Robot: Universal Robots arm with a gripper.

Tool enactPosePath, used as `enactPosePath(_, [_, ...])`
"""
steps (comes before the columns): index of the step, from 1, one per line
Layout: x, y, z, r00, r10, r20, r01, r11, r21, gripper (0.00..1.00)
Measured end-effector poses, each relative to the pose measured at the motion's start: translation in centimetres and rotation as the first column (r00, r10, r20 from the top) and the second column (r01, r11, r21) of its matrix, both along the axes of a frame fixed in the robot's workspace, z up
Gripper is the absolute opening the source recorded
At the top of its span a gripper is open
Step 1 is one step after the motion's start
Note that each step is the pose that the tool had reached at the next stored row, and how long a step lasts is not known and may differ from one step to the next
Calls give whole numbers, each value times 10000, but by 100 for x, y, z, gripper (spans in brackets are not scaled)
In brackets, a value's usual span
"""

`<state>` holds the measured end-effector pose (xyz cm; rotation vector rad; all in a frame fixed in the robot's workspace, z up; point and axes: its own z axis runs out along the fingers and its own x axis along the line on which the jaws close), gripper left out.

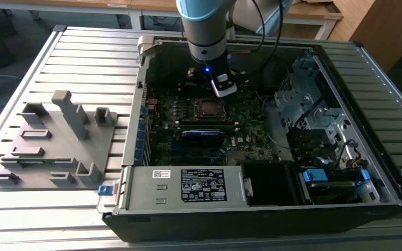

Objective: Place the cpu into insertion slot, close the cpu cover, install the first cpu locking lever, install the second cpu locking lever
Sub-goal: 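Install the first cpu locking lever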

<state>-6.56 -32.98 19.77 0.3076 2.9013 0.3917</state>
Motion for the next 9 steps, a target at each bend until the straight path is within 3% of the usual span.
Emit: enactPosePath(9, [-31,3,-9,9999,-125,15,125,9999,0,10])
